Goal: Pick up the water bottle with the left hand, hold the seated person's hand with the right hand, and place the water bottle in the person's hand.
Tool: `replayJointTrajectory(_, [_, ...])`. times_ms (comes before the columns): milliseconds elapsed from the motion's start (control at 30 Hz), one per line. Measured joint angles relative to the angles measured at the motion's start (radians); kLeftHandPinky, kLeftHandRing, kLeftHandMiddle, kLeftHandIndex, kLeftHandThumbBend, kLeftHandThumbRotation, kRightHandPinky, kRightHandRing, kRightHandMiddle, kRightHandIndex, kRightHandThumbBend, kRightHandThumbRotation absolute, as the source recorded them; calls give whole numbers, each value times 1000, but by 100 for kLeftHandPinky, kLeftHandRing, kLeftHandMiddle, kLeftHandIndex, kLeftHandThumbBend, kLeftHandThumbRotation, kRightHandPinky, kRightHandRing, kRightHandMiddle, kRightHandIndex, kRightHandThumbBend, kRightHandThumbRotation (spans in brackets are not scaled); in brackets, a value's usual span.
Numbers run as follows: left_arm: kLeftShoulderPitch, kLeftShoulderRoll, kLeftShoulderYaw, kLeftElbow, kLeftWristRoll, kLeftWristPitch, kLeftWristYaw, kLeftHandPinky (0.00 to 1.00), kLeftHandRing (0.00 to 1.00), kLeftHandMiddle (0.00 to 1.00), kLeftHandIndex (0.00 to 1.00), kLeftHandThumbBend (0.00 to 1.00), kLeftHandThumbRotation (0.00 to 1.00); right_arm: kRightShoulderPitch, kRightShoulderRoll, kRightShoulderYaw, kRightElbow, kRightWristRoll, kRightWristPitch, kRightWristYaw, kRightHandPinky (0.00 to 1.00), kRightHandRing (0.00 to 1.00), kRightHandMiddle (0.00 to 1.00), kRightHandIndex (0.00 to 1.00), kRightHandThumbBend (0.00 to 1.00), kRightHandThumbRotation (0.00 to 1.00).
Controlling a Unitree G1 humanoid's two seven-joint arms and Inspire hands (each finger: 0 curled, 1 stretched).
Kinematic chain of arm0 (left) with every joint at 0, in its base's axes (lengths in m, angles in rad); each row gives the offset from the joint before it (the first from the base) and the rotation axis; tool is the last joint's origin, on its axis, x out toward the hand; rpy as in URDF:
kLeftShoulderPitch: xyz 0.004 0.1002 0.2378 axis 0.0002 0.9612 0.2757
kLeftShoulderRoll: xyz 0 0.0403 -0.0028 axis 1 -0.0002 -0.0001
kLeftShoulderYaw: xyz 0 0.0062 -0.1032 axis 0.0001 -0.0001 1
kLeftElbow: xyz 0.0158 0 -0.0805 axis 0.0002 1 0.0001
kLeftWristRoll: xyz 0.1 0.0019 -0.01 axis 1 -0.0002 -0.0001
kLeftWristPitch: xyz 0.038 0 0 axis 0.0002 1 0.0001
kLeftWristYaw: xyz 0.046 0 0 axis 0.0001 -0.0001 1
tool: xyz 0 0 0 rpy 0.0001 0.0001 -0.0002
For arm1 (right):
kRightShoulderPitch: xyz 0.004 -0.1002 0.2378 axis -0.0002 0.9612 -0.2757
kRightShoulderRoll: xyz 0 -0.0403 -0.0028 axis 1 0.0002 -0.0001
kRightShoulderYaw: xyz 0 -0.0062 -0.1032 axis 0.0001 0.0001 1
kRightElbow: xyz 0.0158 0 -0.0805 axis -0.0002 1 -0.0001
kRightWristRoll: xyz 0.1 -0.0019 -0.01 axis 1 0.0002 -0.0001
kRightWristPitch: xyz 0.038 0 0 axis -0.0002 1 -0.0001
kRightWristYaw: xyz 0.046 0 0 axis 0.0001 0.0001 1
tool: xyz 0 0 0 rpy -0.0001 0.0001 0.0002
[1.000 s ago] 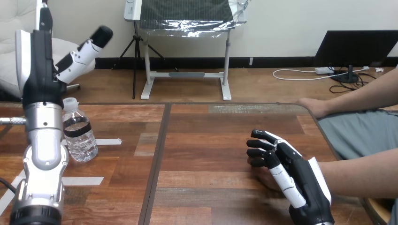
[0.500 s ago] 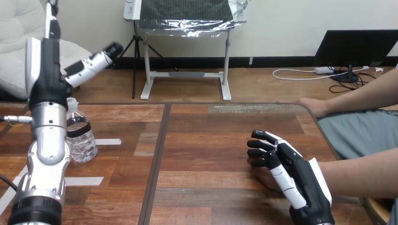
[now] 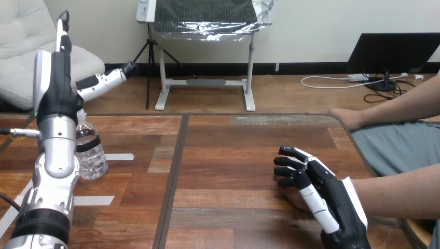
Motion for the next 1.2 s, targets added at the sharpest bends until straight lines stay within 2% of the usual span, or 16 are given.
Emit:
replayJointTrajectory(267, [-15,1,-8,65,0,0,19,90,100,100,100,99,31,0,0,0,0,-1,0,-1,68,73,76,79,77,80])
replayJointTrajectory(667, [-23,3,-25,138,11,3,61,88,100,100,100,97,32,0,0,0,0,-1,0,-1,69,74,76,79,78,79])
replayJointTrajectory(1200, [-33,8,-38,199,6,22,76,87,100,100,100,96,31,0,0,0,0,-1,0,-1,68,74,76,79,81,80])
